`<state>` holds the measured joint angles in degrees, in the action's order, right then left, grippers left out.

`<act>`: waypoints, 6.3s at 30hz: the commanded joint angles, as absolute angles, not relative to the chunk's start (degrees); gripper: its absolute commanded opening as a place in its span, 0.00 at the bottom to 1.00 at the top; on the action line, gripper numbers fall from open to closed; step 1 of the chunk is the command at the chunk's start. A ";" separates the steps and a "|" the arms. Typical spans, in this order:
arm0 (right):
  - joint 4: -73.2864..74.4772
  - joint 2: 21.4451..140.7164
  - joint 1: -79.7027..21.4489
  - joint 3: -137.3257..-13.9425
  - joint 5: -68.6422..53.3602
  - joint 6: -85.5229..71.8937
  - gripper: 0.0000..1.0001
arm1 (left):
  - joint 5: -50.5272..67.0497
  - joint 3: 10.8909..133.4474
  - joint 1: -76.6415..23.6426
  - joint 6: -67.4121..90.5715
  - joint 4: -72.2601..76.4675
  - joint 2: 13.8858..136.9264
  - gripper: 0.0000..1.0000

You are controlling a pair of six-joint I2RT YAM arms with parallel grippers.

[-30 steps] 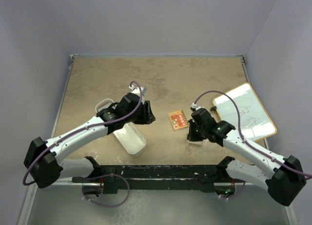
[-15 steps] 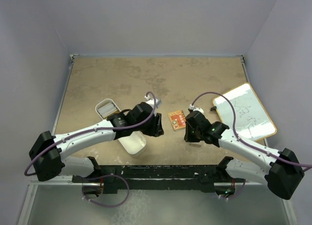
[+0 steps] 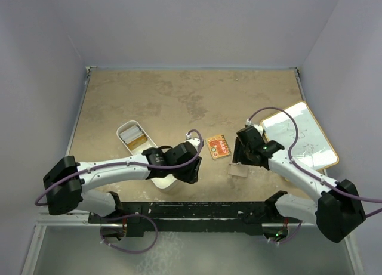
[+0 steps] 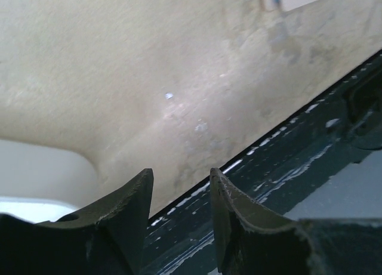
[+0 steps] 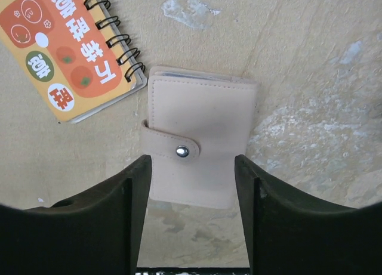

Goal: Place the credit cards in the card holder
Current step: Move the card holder to the center of the board, then move the storage box to the center of the board, then move the card holder to the center of the board, then open the card holder at the center of the board.

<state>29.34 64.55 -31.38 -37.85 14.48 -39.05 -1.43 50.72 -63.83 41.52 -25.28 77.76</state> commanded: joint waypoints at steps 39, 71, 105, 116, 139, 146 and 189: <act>19.89 69.73 -18.59 -31.53 2.27 -31.56 0.53 | -10.86 47.36 -54.84 45.61 -19.72 72.25 0.49; 8.54 68.58 -30.06 -22.77 -14.51 -45.18 0.47 | 7.05 44.24 -58.80 52.32 5.10 89.48 0.26; 2.02 53.86 -30.23 -21.81 -21.57 -55.35 0.00 | 4.13 46.08 -59.13 53.77 2.41 86.53 0.37; 0.36 53.05 -30.32 -21.38 -23.13 -56.93 0.00 | 4.81 47.60 -59.15 51.27 2.85 91.82 0.39; 3.95 53.76 -30.32 -21.48 -20.73 -53.09 0.00 | -1.75 48.98 -59.24 48.33 -6.81 91.04 0.00; 10.49 57.79 -30.28 -23.93 -16.06 -45.87 0.04 | -2.54 48.79 -59.24 49.05 -8.33 87.43 0.00; 11.59 64.71 -31.63 -30.44 -18.12 -46.52 0.59 | -5.20 47.01 -59.23 52.72 -5.71 80.12 0.10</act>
<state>9.85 64.64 -31.14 -28.08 -19.99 -48.25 -2.42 47.00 -59.29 54.68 -4.91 78.54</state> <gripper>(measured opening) 0.601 0.043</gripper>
